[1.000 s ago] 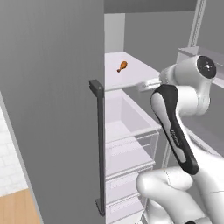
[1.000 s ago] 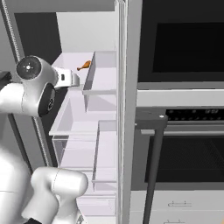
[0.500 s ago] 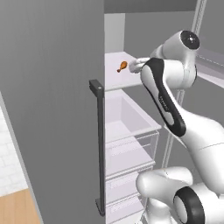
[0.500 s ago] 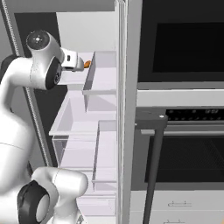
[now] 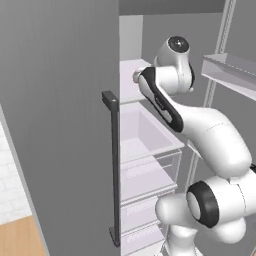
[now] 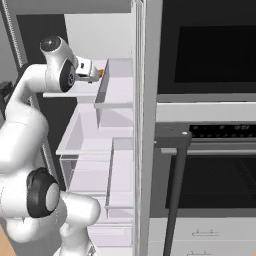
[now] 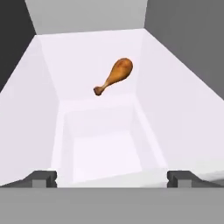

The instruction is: Place one carrot and one chicken drumstick in each tupperware on the nearby counter, to pack two identical lunches.

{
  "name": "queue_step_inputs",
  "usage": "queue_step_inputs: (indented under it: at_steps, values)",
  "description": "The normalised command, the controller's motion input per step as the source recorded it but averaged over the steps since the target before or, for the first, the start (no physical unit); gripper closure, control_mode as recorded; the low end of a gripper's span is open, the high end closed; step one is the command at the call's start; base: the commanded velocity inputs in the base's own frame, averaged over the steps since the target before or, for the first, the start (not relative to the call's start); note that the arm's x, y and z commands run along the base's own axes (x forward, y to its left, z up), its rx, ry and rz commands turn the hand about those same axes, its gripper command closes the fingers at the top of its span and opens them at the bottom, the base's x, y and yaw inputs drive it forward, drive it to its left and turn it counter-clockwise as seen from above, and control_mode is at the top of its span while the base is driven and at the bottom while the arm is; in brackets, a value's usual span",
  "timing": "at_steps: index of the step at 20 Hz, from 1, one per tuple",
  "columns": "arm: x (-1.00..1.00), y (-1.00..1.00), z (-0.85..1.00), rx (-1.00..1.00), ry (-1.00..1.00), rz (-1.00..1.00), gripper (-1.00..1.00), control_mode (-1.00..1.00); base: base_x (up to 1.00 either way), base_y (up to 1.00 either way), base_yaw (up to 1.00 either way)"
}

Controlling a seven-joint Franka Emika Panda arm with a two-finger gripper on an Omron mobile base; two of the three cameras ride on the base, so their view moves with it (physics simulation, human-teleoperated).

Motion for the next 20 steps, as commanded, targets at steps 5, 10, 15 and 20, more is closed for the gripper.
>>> queue_step_inputs:
  at_steps: [5, 10, 15, 20]
  values:
    - [0.88, 0.0, 0.0, 0.0, 0.15, -0.2, -1.0, -1.0, 0.0, 0.0, 0.0]
    - [0.56, 0.01, -0.02, 0.0, 0.14, -0.12, -1.0, -1.0, 0.0, 0.0, 0.0]
    - [0.16, 0.0, -0.36, 0.0, 0.03, 0.0, -1.0, -1.0, 0.0, 0.0, 0.0]
    - [0.38, 0.0, -0.64, 0.0, 0.0, 0.0, -1.0, -1.0, 0.0, 0.0, 0.0]
